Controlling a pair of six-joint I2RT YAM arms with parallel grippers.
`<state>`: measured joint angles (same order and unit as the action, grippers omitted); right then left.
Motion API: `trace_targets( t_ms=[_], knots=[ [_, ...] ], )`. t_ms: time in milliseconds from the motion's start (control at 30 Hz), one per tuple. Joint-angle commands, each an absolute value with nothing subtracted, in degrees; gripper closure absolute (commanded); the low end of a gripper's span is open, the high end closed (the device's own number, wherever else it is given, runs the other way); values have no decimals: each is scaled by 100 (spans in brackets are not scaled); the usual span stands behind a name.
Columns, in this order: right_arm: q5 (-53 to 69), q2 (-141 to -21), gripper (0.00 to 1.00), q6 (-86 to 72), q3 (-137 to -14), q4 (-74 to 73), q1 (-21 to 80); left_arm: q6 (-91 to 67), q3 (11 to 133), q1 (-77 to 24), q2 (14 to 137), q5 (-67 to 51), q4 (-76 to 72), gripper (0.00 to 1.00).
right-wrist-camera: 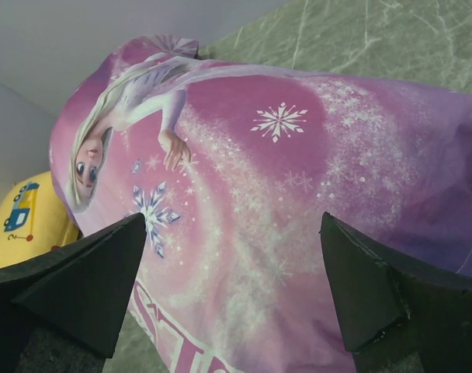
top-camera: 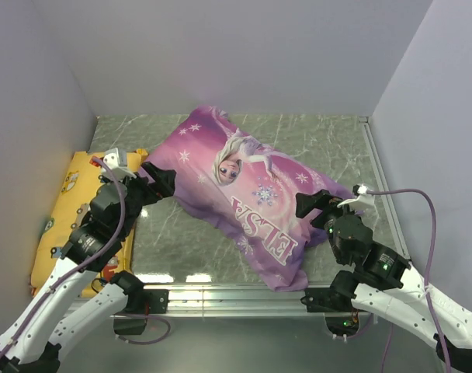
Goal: Remove the pillowcase from the pillow
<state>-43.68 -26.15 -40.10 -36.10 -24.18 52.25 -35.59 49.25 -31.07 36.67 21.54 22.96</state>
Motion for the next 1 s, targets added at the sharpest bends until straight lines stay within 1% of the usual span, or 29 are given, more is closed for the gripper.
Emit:
trace_targets(
  t_ms=[0,200,400,433,500,567,633,667,700,733,800,833,867,967],
  knots=[
    [-4544,-2672,0,-3894,-3893,-2496,5256,-3551,5001,-3094,3683,2417,2329,1],
    [-4150,-3110,0,-3341,-3990,-2338,5247,-3656,5063,-3085,3911,2365,2364,1],
    [-3517,-4129,0,-2594,-4534,-1961,5265,-4016,4878,-3085,4368,2197,2101,1],
    [-3281,-4479,0,-2497,-4787,-1925,5273,-4078,4756,-3094,4507,2206,2022,1],
    [-3217,-4893,0,-2286,-5096,-1916,5440,-4218,4650,-3094,4666,2154,1750,1],
    [-3567,-5552,0,-2058,-5588,-2012,5711,-4297,4562,-3076,4921,2031,1609,1],
    [-3980,-6183,0,-1873,-6000,-2074,6212,-4368,4500,-3067,5140,2030,1468,1],
    [-4390,-6379,0,-1646,-6125,-2109,6370,-4403,4474,-3041,5194,2022,1416,1],
    [-4586,-6572,0,-1513,-6230,-2118,6746,-4421,4456,-3015,5238,1995,1337,1],
    [-4771,-6966,0,-1338,-6397,-2109,6898,-4464,4430,-2971,5317,1917,1310,1],
    [-5351,-7389,0,-819,-6530,-1987,7249,-4474,4412,-2796,5361,1776,1240,1],
    [-5535,-7827,0,-661,-6626,-1934,7425,-4517,4430,-2717,5387,1732,1257,1],
    [-5789,-8057,0,-398,-6662,-1847,7453,-4526,4447,-2559,5396,1618,1274,1],
    [-6063,-8866,0,-54,-6697,-1610,7427,-4588,4561,-2217,5353,1521,1467,1]
  ],
)
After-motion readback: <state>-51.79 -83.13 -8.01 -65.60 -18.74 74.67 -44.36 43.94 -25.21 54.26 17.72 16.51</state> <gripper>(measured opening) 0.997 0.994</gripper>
